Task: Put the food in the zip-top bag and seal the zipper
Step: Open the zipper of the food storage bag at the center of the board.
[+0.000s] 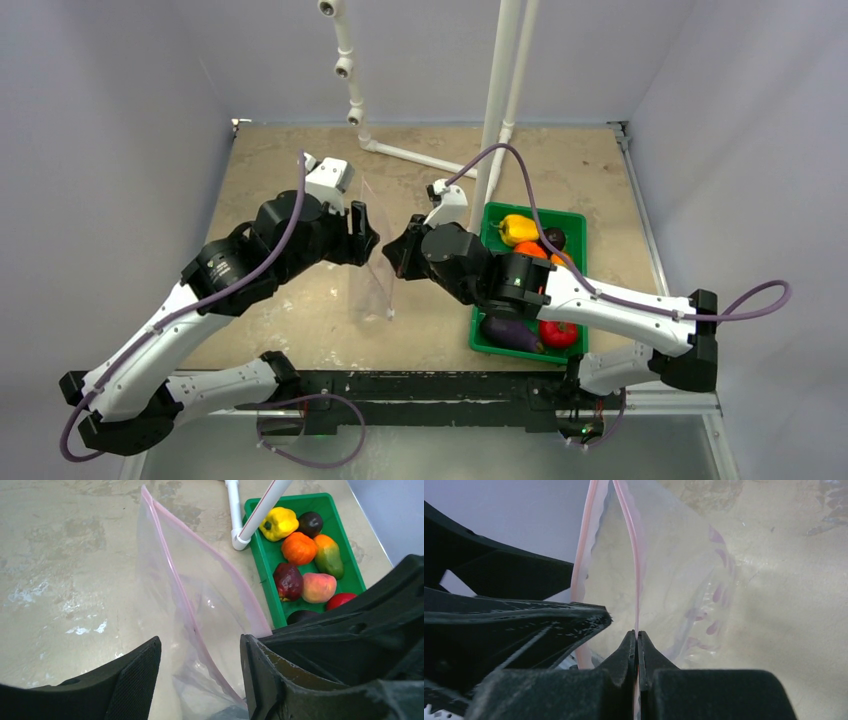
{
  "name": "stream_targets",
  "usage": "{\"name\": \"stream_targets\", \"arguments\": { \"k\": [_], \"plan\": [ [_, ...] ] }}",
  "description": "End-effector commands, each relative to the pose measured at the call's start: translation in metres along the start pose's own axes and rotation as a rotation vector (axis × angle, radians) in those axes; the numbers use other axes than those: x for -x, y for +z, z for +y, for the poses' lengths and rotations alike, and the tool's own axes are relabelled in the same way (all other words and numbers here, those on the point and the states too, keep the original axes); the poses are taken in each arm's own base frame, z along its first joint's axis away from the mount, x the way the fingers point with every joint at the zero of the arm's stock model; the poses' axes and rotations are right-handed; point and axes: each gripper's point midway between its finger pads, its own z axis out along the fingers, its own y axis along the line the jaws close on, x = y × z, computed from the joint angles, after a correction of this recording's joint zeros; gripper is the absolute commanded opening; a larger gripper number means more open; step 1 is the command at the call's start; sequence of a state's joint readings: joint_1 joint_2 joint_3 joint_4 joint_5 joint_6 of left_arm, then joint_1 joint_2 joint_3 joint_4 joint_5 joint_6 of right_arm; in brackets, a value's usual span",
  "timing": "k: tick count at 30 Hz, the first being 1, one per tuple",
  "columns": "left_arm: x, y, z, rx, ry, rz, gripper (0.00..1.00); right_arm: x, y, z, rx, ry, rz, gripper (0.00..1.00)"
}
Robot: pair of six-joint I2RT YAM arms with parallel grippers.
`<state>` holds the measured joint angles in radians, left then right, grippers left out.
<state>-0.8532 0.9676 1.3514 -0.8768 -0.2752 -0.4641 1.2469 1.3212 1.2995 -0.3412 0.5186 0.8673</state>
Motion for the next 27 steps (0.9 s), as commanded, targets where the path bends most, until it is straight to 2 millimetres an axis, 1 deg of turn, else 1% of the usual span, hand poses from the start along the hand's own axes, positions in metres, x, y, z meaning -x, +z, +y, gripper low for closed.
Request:
{"name": "stream_targets", "arguments": {
  "k": [1, 5, 8, 11, 19, 22, 23, 26, 27],
  "plan": [
    [0.01, -0.011, 0.005, 0.031, -0.019, -0.022, 0.57, 0.028, -0.008, 0.013, -0.022, 0.04, -0.086, 0.0],
    [0.01, -0.013, 0.009, 0.049, -0.01, -0.012, 0.56, 0.03, -0.008, 0.02, -0.026, 0.041, -0.098, 0.0],
    [0.009, -0.015, 0.014, 0.078, 0.001, -0.006, 0.53, 0.034, -0.01, 0.025, -0.031, 0.044, -0.113, 0.0],
    [0.008, -0.016, 0.019, 0.103, 0.009, -0.001, 0.46, 0.033, -0.009, 0.028, -0.042, 0.042, -0.122, 0.0],
    [0.001, -0.013, 0.028, 0.147, 0.029, 0.022, 0.38, 0.036, -0.009, 0.041, -0.044, 0.046, -0.151, 0.0],
    [-0.002, -0.012, 0.03, 0.156, 0.04, 0.031, 0.29, 0.04, -0.01, 0.044, -0.04, 0.048, -0.164, 0.0],
    [-0.003, -0.011, 0.03, 0.154, 0.042, 0.033, 0.24, 0.041, -0.01, 0.044, -0.042, 0.048, -0.17, 0.0],
    [-0.002, -0.012, 0.027, 0.134, 0.038, 0.027, 0.0, 0.042, -0.01, 0.039, -0.066, 0.041, -0.182, 0.0],
    [-0.001, -0.013, 0.027, 0.137, 0.039, 0.023, 0.0, 0.042, -0.01, 0.037, -0.073, 0.039, -0.183, 0.0]
  ]
}}
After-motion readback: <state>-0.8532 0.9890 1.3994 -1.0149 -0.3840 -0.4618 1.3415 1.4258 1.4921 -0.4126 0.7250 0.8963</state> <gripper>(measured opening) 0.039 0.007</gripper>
